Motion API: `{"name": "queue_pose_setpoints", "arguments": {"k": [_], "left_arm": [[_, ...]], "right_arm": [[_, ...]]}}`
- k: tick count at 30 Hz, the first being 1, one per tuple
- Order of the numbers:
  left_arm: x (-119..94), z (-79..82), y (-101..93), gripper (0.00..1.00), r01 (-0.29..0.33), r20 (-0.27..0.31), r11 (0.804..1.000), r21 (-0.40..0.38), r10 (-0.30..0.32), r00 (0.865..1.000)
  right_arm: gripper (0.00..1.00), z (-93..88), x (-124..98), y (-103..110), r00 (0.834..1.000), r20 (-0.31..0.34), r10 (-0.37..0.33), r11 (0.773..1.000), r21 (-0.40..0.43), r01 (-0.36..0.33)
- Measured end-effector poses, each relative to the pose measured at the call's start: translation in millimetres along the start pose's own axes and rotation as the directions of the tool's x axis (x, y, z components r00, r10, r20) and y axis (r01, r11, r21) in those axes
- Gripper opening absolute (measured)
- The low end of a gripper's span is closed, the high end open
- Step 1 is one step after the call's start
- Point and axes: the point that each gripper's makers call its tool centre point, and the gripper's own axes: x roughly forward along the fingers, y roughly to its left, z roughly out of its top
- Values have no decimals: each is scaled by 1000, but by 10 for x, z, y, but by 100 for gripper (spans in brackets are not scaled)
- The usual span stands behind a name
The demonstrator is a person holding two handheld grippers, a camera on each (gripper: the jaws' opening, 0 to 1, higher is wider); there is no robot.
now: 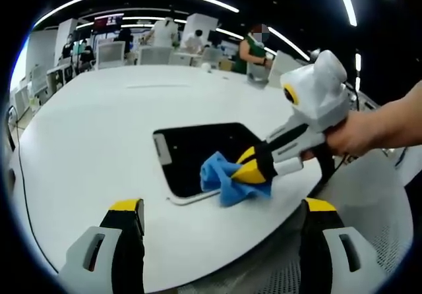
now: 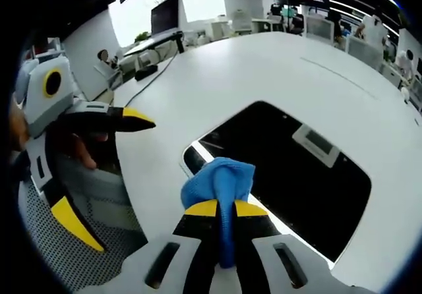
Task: Wipe the mirror surface with the cleaning cloth until all visible marks leave the cleaned area.
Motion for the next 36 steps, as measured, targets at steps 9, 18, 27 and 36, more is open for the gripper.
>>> {"name": "queue_pose_setpoints", "arguments": {"k": [9,18,27,36], "left_arm": [[2,3,-5,99,3,-3,1000,8,-3,1000],[4,9,-5,99,3,3,1000,3,-3,1000],[4,5,18,99,-7,5,1000,-5,7,1000],[5,5,21,99,-10,4,1000,-6,10,1000]], "right_arm": [[2,-48,-38,-46,1000,-1,-2,1000,15,2],[2,-78,-57,-70,1000,-3,-1,1000,20,1],[2,-64,-47,-84,999,-10,-34,999,30,34],[2,-36,-33,-156,998,-4,-70,997,31,70]]}}
